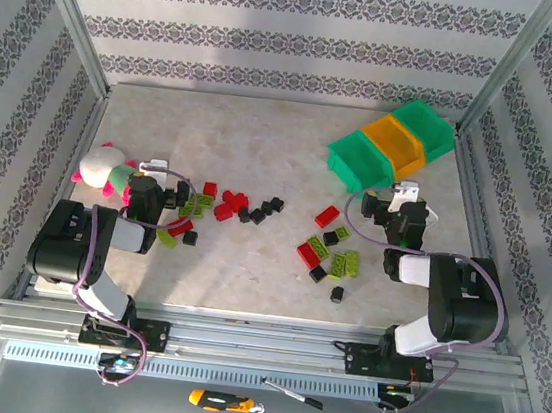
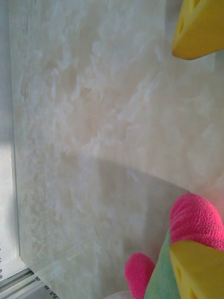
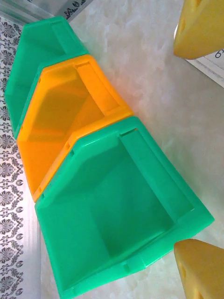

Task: Sort the legos into containers by color
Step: Move the container to the top-center of the table.

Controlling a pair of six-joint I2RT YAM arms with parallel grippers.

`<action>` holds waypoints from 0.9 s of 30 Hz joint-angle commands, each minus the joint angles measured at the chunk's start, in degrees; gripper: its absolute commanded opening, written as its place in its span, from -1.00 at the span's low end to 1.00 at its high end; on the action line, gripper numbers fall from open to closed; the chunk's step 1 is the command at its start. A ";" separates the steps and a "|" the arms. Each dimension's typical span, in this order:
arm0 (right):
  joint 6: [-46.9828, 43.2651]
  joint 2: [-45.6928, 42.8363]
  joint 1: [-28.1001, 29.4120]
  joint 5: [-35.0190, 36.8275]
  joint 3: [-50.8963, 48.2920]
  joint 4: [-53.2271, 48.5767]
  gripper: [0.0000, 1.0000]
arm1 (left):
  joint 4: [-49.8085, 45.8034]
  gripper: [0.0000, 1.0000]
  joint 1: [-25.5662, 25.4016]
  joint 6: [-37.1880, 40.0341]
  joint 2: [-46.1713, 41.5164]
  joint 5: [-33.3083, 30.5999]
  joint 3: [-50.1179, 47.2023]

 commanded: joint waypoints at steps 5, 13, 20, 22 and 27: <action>0.50 0.63 -0.25 -1.02 -0.07 1.58 0.96 | 1.72 0.98 0.04 -0.10 0.05 0.81 0.48; 0.49 0.60 -0.25 -1.05 -0.07 1.63 0.96 | 1.77 0.99 0.03 -0.10 0.04 0.83 0.48; 0.49 0.60 -0.25 -1.01 -0.07 1.65 0.96 | 1.75 0.99 0.03 -0.17 0.06 0.84 0.48; 0.49 0.62 -0.25 -1.00 -0.07 1.65 0.96 | 1.87 0.99 0.04 -0.10 0.11 0.59 0.41; 0.47 0.35 -0.25 -1.10 -0.34 1.80 0.97 | 2.75 0.99 -0.40 1.39 -1.91 2.85 -0.80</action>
